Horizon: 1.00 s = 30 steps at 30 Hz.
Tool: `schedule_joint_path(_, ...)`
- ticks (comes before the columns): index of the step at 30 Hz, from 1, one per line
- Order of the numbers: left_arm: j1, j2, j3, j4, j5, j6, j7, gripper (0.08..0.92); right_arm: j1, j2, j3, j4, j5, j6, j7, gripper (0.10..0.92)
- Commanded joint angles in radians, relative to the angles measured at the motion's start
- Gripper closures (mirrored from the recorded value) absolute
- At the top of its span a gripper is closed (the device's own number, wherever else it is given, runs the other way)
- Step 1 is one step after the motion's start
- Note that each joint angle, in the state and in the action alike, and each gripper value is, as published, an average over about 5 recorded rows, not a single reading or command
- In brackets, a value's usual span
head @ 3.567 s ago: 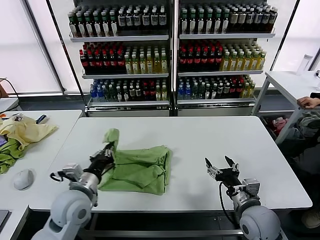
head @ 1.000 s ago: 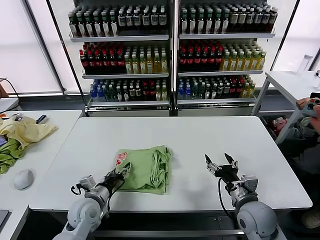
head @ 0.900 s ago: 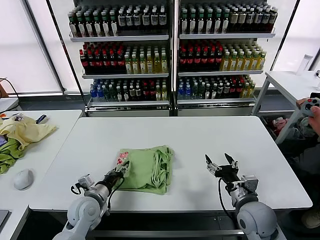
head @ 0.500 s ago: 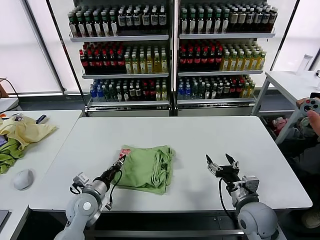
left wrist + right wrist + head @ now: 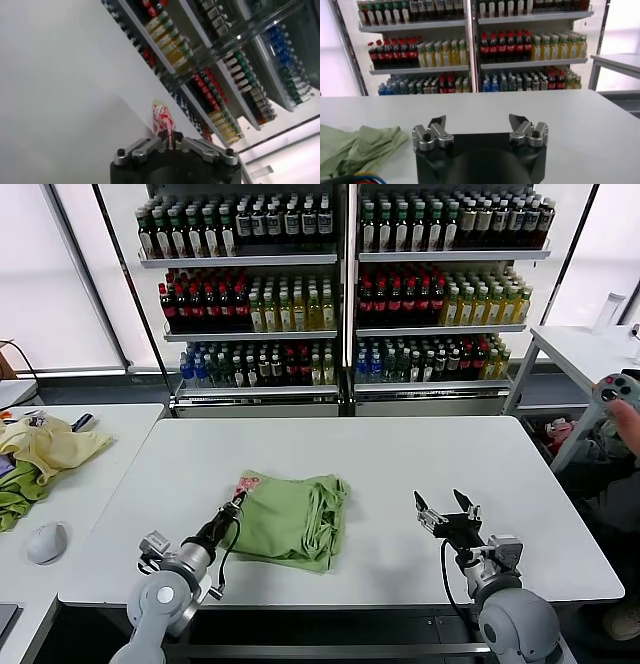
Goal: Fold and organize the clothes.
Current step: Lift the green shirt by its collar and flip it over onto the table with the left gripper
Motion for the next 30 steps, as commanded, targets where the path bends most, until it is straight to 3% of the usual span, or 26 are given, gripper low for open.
schedule_joint_path(1,0.003,0.107,-0.156,-0.07,-0.047,0.003,-0.023,0.876,0.001,0.004,0.001,0.005,0.003,0.002,0.0,0.203)
schedule_joint_path(9,0.009,0.402,-0.431,-0.106,-0.039,0.062,-0.027,0.89,0.003,0.007,0.006,0.018,0.015,0.006,0.0,0.203)
schedule_joint_path(14,-0.017,0.459,-0.4,-0.197,0.046,0.086,-0.044,0.896,-0.009,0.01,0.016,0.039,0.018,0.007,-0.001,0.203)
schedule_joint_path(19,-0.019,0.366,-0.127,-0.279,0.366,0.076,-0.049,0.897,-0.034,0.009,0.032,0.06,0.018,0.011,-0.003,0.203)
schedule_joint_path(24,-0.061,0.19,0.177,-0.184,0.67,0.056,-0.055,0.897,-0.052,0.015,0.047,0.075,0.017,0.015,-0.002,0.203)
schedule_joint_path(30,-0.183,0.003,0.444,-0.019,0.939,0.053,-0.066,0.897,-0.055,0.017,0.059,0.079,0.017,0.016,-0.003,0.203)
